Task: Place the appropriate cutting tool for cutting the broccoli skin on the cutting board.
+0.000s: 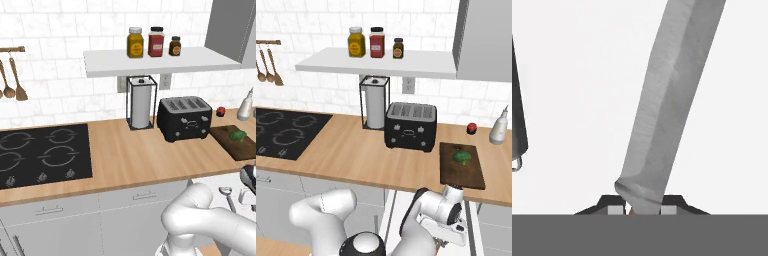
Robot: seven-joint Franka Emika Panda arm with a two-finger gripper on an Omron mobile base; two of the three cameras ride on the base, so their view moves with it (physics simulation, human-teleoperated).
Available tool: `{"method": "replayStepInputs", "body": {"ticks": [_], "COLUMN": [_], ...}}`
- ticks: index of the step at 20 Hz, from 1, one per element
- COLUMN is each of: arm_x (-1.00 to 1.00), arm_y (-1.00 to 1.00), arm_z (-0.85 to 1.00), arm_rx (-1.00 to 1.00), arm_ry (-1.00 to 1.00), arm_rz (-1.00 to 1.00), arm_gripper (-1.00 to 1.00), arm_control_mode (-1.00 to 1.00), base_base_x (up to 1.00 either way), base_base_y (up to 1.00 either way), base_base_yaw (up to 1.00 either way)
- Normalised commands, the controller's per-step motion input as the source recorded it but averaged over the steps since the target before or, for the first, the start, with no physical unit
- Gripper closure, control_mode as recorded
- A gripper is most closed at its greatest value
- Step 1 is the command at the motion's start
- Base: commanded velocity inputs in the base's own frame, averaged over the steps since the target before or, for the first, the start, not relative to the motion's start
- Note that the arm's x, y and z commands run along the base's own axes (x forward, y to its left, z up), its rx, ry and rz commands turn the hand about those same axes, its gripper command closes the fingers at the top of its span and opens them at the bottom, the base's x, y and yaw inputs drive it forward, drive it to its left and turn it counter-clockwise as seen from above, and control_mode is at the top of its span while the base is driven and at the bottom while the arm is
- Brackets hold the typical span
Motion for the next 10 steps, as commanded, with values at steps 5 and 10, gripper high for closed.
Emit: {"method": "replayStepInputs", "body": {"ticks": [5, 10], "arm_x": [-0.63, -0.31], "arm_y": [0.17, 0.08], "arm_z": [1.00, 1.00], "arm_rx": [0.00, 0.00], "arm_ry": [0.00, -0.04], "arm_rz": [-0.16, -0.19], "arm_gripper": [1.00, 1.00], "arm_control_mode": [-1.00, -1.00], "base_base_x": [0.00, 0.00], "base_base_y": [0.00, 0.00], "base_base_yaw": [0.00, 0.00]}}
